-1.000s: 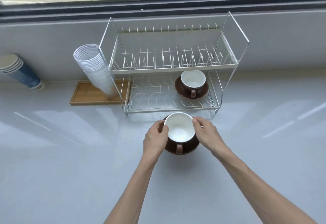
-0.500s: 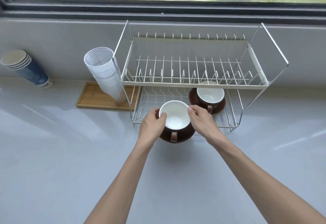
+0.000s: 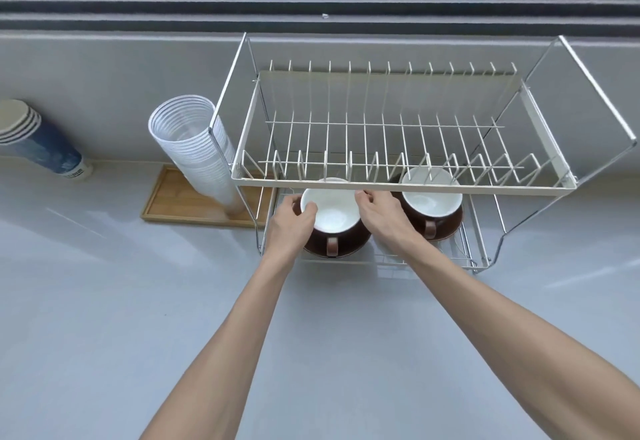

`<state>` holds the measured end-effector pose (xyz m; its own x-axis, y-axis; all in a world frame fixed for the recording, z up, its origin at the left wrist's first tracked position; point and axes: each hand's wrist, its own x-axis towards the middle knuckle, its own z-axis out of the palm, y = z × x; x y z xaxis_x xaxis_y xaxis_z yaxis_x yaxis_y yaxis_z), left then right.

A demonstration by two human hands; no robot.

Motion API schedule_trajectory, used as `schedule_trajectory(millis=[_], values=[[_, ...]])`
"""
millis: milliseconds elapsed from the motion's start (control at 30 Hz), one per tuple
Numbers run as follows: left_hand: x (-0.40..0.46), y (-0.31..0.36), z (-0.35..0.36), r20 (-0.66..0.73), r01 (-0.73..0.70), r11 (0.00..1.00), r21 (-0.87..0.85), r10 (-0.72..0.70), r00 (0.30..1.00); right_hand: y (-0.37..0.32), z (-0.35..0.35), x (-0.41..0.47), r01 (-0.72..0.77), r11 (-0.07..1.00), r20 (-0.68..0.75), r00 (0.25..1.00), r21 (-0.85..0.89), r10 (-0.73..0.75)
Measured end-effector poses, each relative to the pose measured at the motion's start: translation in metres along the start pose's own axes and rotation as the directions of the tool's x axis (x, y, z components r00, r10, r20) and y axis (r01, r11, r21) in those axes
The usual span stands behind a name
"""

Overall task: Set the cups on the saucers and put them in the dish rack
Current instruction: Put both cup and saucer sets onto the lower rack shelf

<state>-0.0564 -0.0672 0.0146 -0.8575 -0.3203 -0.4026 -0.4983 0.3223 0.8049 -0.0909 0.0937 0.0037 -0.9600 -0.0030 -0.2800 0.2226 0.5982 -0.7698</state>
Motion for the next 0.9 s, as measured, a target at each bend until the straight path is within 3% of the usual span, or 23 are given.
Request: schedule_trajectory(millis=[300, 600, 900], values=[[0.037, 0.0, 0.0, -0.031, 0.097, 0.995, 0.039, -0.096, 0.995, -0.006, 0.013, 0.034, 0.01, 0.999, 0.02, 1.0, 0.053, -0.011], [0.045, 0.0, 0.0, 0.0, 0.051, 0.996, -0.07, -0.051, 0.999, -0.012, 0.014, 0.038, 0.043, 0.999, 0.015, 0.999, -0.015, -0.043], [0.026, 0.003, -0.01, 0.063, -0.032, 0.977, 0.21, 0.019, 0.998, -0.023, -0.002, 0.019, 0.043, 0.996, 0.043, 0.998, -0.075, -0.04]])
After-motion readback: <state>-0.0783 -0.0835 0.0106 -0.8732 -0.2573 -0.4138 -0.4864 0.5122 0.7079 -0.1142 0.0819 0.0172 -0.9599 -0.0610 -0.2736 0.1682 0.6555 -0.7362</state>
